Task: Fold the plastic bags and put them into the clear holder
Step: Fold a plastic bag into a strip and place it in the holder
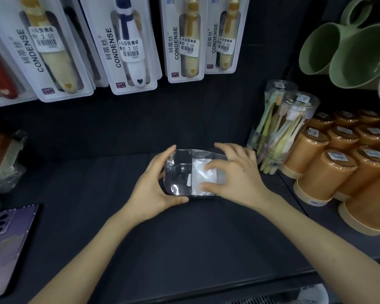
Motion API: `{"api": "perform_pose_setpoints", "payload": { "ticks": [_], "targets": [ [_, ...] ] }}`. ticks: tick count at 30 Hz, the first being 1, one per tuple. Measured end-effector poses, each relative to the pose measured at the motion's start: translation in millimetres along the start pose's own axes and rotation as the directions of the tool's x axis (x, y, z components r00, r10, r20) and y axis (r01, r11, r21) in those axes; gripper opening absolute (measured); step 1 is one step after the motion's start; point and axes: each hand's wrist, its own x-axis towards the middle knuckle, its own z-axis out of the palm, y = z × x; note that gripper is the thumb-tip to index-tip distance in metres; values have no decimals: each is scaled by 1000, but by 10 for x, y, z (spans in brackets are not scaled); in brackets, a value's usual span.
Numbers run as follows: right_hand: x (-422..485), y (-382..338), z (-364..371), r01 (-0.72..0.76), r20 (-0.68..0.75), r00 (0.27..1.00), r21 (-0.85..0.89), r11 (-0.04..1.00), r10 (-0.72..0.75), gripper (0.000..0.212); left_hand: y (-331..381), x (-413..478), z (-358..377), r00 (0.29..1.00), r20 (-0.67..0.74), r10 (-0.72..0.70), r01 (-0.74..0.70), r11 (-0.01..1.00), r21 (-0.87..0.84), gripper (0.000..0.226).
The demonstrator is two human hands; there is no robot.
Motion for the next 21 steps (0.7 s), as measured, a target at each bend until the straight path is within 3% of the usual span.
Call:
{"api": "perform_pose_setpoints", "payload": {
  "ticks": [10,16,21],
  "targets": [
    [108,-194,31,-19,147,987,-260,966,59,56,2,-25,22,1000,5,-14,14,1000,-3,113],
    [170,-146,-175,-95,343,931,-95,991,122,49,26,-20,16,999,26,-21,22,1000,-18,116],
    [162,-175,-79,-124,254,956,-105,987,147,39,-3,-19,4,999,14,-33,34,999,-29,114]
  ]
}}
